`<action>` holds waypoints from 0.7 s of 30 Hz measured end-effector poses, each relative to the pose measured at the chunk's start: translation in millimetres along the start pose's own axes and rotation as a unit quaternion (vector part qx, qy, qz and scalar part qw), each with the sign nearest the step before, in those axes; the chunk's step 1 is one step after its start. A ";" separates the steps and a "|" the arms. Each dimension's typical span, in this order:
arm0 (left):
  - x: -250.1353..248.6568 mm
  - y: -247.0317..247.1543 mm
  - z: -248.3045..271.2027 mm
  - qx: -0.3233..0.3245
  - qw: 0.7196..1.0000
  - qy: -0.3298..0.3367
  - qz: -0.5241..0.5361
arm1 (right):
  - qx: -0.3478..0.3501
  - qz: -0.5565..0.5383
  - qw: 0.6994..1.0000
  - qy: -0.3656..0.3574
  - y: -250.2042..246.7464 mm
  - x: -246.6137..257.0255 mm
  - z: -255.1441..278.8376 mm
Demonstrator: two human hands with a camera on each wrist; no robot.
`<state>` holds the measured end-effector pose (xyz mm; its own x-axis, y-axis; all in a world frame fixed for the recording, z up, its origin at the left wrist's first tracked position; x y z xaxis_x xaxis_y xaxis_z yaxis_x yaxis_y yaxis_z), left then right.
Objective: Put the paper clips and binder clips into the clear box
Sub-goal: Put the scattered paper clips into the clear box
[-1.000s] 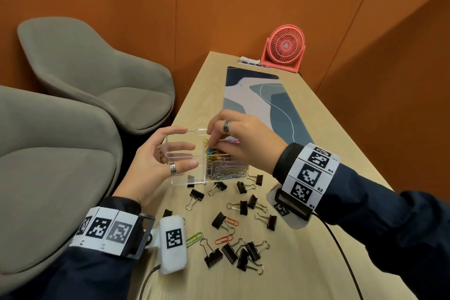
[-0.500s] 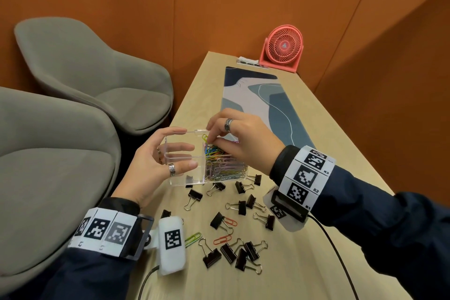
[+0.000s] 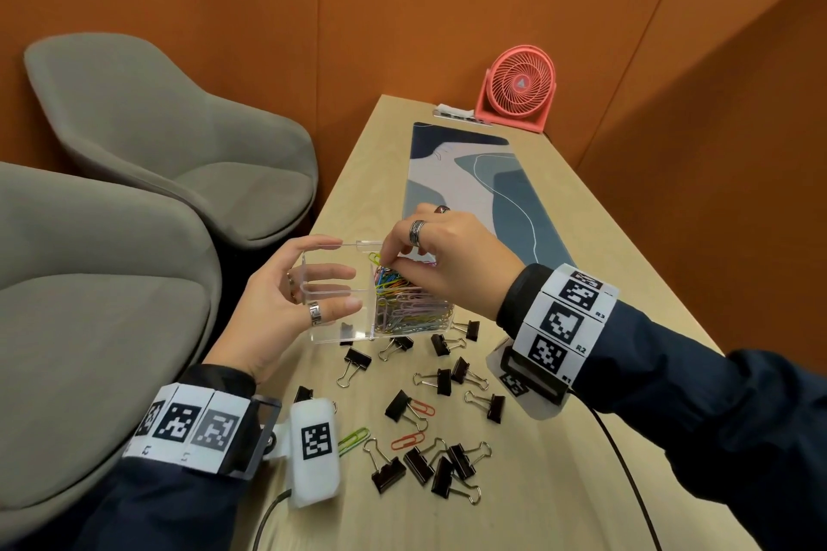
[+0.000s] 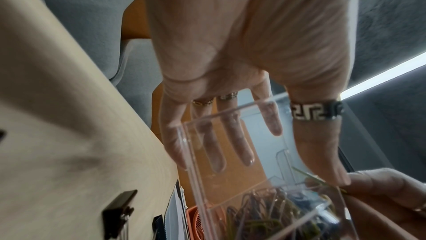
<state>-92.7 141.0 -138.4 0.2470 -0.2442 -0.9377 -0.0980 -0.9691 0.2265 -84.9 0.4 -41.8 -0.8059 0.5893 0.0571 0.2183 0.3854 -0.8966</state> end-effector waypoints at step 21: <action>-2.7 -0.4 1.1 -0.005 1.000 -0.001 -0.002 | 0.026 0.061 0.997 0.035 9.2 0.1 -17.2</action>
<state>-94.5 142.1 -136.2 0.2455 -0.2400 -0.9392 -0.0878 -0.9704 0.2250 -73.4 16.3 -42.5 -0.7340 0.6787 -0.0244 0.2823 0.2723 -0.9199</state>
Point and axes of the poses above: each hand's wrist, its own z-axis away from the middle knuckle, its own y-axis out of the palm, x = y × z, the point moved 7 cm from there along -z, towards the middle knuckle, and after that the axes turned 7 degrees about z, right-handed, at the moved point
